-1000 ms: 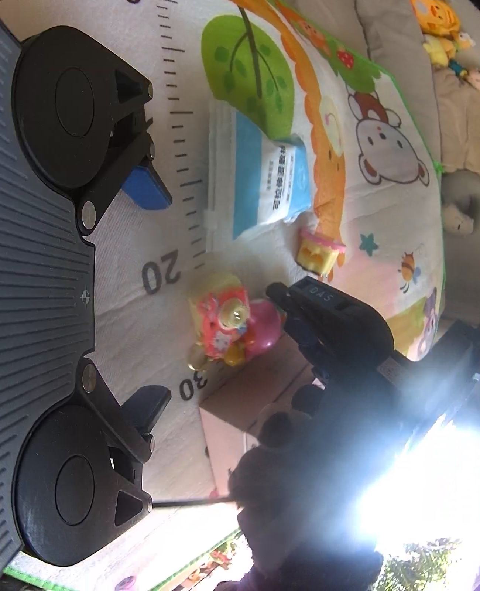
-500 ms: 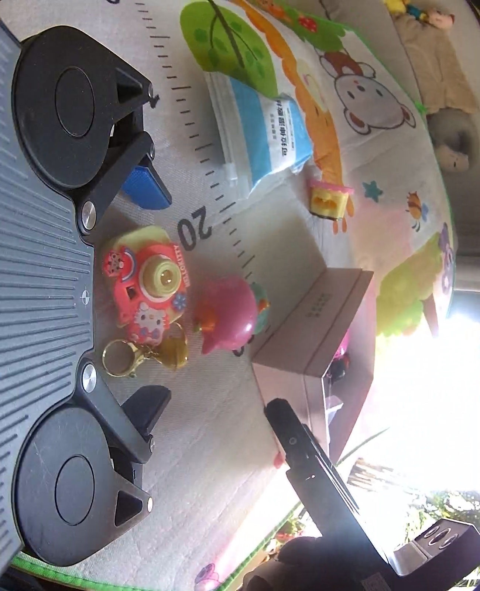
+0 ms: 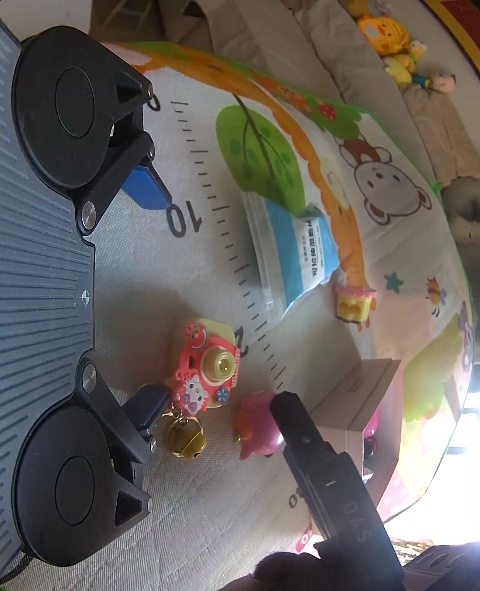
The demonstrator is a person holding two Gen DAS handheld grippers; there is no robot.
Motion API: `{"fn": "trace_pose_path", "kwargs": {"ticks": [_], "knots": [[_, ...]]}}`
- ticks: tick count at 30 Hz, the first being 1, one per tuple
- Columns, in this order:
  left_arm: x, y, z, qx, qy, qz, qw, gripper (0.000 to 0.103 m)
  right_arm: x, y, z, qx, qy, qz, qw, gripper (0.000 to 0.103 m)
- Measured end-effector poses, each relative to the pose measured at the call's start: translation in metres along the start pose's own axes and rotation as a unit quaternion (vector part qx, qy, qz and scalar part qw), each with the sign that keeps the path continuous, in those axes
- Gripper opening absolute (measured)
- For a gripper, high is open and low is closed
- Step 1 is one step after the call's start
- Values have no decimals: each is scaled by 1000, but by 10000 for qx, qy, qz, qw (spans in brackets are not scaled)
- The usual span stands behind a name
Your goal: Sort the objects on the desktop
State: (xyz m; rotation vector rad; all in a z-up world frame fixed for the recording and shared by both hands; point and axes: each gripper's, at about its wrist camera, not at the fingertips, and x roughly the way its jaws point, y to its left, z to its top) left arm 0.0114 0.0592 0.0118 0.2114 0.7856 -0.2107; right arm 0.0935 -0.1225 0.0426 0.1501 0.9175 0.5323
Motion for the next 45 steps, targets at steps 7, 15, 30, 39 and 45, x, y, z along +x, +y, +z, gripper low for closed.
{"fn": "trace_pose_path", "kwargs": {"ticks": [7, 15, 30, 39, 45], "knots": [[2, -15, 6, -176, 145, -699, 9973, 103, -24, -13, -27, -123, -253, -736, 9969, 63], [19, -50, 27, -123, 180, -1188, 9927, 103, -85, -68, -79, 401, -684, -1666, 9828, 64], [-1, -86, 14, 516, 164, -2046, 9773, 103, -66, -31, -39, 183, -864, -964, 9914, 84], [-7, -77, 9, 361, 190, -1844, 9820, 103, -20, -20, -29, 207, -457, -845, 9952, 49], [-5, -94, 16, 410, 190, -2109, 9765, 103, -59, -50, -58, 292, -677, -1737, 9820, 49]]}}
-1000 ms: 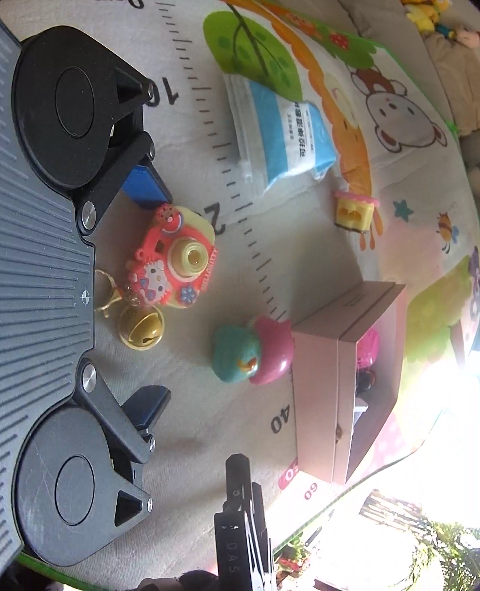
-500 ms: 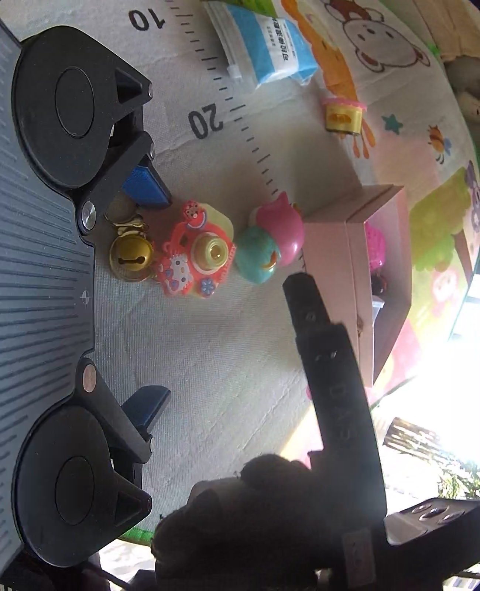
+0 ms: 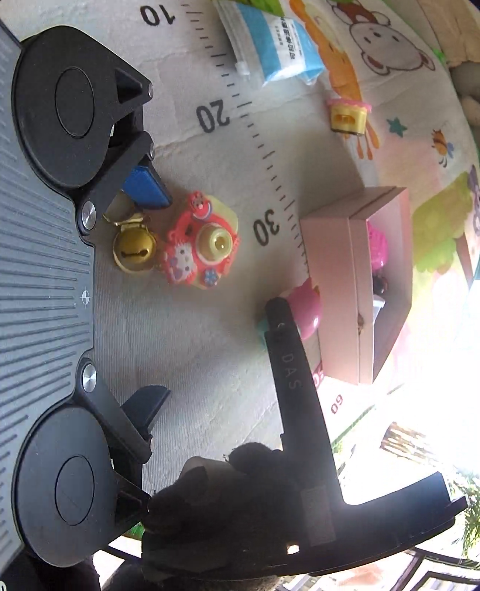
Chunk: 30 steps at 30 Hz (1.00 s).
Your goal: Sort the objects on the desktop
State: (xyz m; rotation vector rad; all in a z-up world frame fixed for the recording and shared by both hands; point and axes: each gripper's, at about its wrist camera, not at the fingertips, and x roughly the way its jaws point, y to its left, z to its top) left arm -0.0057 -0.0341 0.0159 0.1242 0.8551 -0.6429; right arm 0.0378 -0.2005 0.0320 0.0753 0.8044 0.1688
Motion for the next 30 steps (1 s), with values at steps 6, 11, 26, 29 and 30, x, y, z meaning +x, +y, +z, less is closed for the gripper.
{"fn": "trace_pose_path", "kwargs": {"ticks": [6, 11, 26, 29, 30], "knots": [[10, -26, 8, 130, 53, -395, 9991, 103, -24, -33, -24, 302, -171, -394, 9986, 68], [9, -35, 6, 350, -22, -42, 9994, 103, -28, -42, -31, 415, -290, -460, 9977, 79], [28, -3, 22, 439, -398, 1816, 9816, 103, -23, -38, -37, 478, -459, -540, 9963, 103], [33, 8, 28, 289, -424, 2237, 9733, 103, -24, -39, -38, 499, -472, -546, 9961, 103], [33, 12, 29, 172, -401, 2258, 9732, 103, -24, -39, -38, 503, -474, -543, 9961, 103]]}}
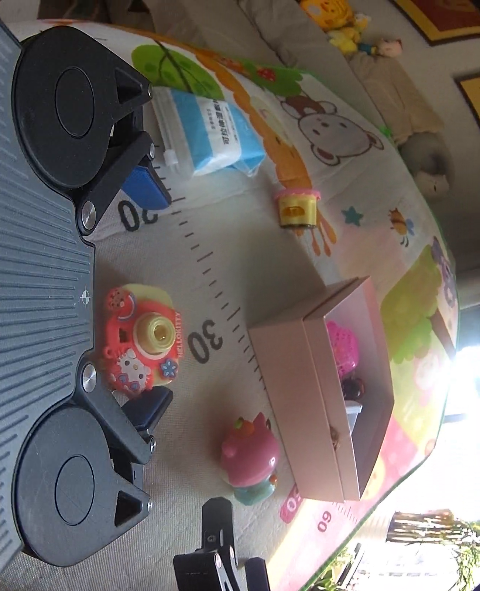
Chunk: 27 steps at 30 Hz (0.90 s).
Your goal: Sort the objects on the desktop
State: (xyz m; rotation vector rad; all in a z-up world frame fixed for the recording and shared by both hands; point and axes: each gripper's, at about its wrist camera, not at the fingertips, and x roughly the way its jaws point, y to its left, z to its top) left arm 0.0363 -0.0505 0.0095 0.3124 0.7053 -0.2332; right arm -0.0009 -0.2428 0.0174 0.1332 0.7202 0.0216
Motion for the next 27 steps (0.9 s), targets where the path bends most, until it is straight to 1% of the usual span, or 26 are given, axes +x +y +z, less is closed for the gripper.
{"fn": "trace_pose_path", "kwargs": {"ticks": [2, 4, 5, 7, 9, 10, 12, 14, 15, 16, 17, 19, 21, 24, 27], "knots": [[2, 5, 1, -162, 74, -31, 9998, 103, 0, 0, 0, 0, -1, -1, 10000, 103], [2, 5, 0, -215, 78, -53, 9997, 103, 0, 0, 0, 6, -4, 3, 10000, 103], [2, 5, 0, -260, 88, -122, 9996, 103, 0, -1, 0, 11, -7, 6, 10000, 103], [3, 7, -1, -439, 185, -400, 9981, 103, 0, -1, 0, 25, -13, 13, 10000, 103], [5, 8, -2, -670, 306, -746, 9945, 103, 0, -1, 0, 36, -18, 17, 10000, 103], [4, 7, -3, -690, 281, -796, 9940, 103, 0, -1, 0, 40, -19, 18, 10000, 103], [2, 1, -5, -578, 207, -901, 9940, 103, 0, -1, 0, 40, -20, 18, 10000, 103], [-1, -3, -6, -529, 155, -989, 9936, 101, 0, -1, 0, 36, -19, 15, 10000, 103], [-2, -5, -7, -475, 115, -983, 9940, 97, 0, -1, 0, 37, -19, 15, 10000, 103], [-4, -6, -7, -434, 68, -976, 9943, 90, 0, -1, 0, 36, -17, 13, 10000, 103], [-6, -6, -7, -427, 50, -1009, 9940, 87, 0, -1, 0, 20, -9, 0, 10000, 103], [-8, -5, -5, -436, 40, -997, 9941, 72, 2, 3, 1, -72, 38, -73, 9999, 103], [-11, -3, -6, -460, 48, -969, 9942, 66, 6, 9, 3, -226, 121, -139, 9996, 103], [-17, -1, -11, -521, 78, -989, 9937, 65, 13, 23, 10, -358, 231, -23, 9991, 103], [-24, 1, -17, -551, 96, -1036, 9930, 65, 27, 41, 19, -503, 352, -39, 9981, 103]]}}
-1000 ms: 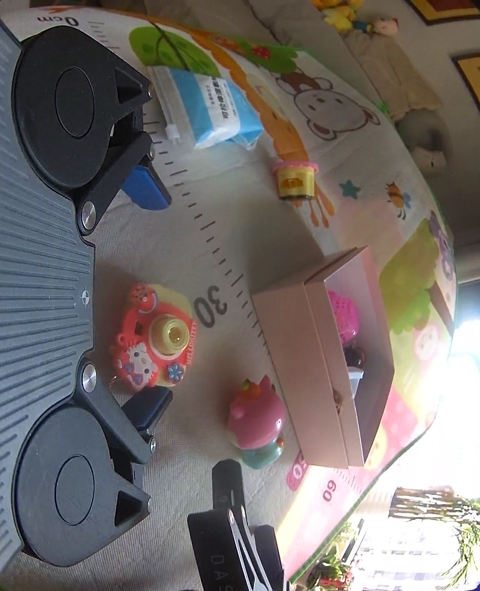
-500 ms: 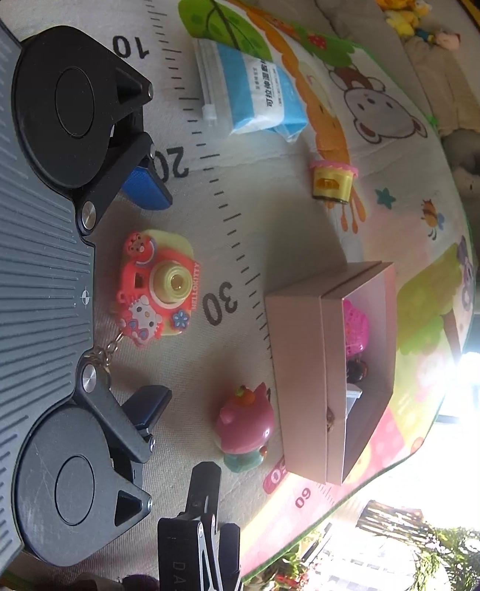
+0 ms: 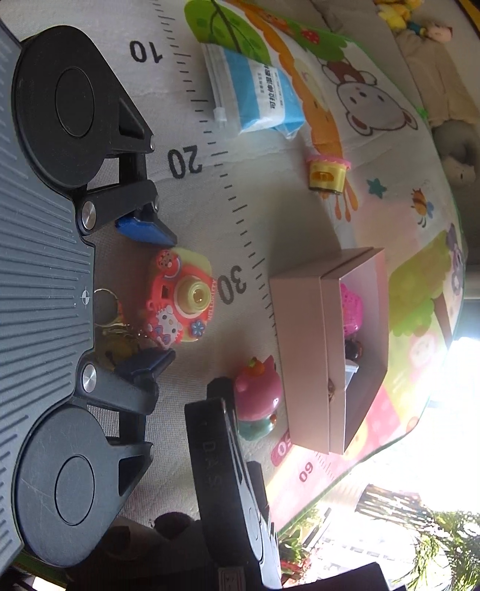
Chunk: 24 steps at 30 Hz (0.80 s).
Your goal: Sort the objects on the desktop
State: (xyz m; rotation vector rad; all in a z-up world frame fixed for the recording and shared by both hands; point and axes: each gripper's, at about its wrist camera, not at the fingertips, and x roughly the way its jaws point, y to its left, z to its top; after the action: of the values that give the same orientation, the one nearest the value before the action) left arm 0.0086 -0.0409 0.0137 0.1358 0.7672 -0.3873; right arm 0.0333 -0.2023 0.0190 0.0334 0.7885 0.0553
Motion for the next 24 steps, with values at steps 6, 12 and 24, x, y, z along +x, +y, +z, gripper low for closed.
{"fn": "trace_pose_path", "kwargs": {"ticks": [6, 12, 24], "knots": [[-3, 12, -2, -119, 5, 142, 9998, 66, 16, 29, 13, -397, 10, 39, 9992, 98], [5, 9, 2, -14, 14, 170, 9999, 77, 14, 32, 16, -536, -57, 116, 9985, 74], [-1, -4, 5, 254, 53, 107, 9996, 63, -30, -2, -2, -487, 185, 293, 9982, 68]]}}
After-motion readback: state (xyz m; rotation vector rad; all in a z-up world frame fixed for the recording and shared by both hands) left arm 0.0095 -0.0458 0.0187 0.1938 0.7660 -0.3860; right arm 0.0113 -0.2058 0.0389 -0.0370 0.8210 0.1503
